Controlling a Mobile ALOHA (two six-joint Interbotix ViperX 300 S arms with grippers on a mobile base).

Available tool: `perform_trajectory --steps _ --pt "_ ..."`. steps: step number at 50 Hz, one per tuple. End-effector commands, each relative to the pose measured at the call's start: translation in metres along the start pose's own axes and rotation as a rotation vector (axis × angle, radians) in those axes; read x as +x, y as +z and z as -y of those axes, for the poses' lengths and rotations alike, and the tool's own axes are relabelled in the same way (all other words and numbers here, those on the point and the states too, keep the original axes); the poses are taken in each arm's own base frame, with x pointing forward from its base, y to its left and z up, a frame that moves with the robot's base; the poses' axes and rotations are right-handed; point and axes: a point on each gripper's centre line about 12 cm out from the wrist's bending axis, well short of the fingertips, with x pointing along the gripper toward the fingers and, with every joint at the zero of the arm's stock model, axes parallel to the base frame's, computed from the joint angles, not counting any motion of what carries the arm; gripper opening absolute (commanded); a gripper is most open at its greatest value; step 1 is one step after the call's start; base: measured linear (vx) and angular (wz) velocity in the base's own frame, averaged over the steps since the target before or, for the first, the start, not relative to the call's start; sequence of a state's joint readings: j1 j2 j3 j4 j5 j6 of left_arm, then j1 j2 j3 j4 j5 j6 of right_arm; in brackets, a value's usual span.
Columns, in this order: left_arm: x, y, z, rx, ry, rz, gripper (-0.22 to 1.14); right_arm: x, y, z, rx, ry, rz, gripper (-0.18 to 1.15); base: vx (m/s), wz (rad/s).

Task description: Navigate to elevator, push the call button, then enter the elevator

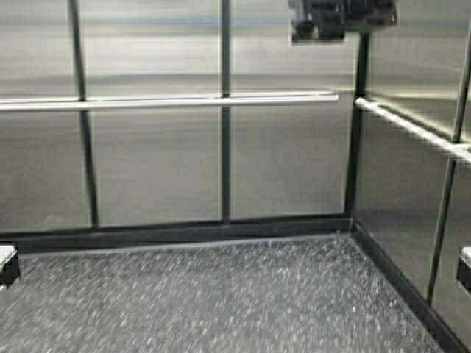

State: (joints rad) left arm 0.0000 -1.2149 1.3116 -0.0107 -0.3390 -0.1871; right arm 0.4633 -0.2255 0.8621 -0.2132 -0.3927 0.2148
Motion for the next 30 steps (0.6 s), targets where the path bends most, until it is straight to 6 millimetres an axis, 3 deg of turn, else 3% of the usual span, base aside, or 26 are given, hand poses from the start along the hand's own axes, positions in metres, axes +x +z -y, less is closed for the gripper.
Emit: perform_trajectory --steps 1,8,16,24,30 --pt "0.013 -0.005 -0.001 0.006 0.009 -0.051 0.02 0.003 0.020 -0.002 -0.008 0.008 0.062 0.06 0.39 0.01" --pt "0.019 -0.009 -0.001 0.008 0.013 -0.074 0.02 -0.004 0.013 0.000 -0.006 0.002 0.049 0.06 0.41 0.09" --pt "0.019 -0.021 -0.004 0.022 0.021 -0.116 0.02 -0.007 0.022 0.004 -0.003 -0.012 0.075 0.06 0.47 0.10" --pt "0.017 -0.023 -0.004 0.009 0.021 -0.121 0.02 -0.015 -0.011 0.012 0.025 -0.038 -0.008 0.06 0.53 0.03" --pt "0.020 -0.025 -0.005 0.032 0.022 -0.132 0.02 -0.013 0.010 0.012 0.036 -0.041 0.054 0.06 0.47 0.00"
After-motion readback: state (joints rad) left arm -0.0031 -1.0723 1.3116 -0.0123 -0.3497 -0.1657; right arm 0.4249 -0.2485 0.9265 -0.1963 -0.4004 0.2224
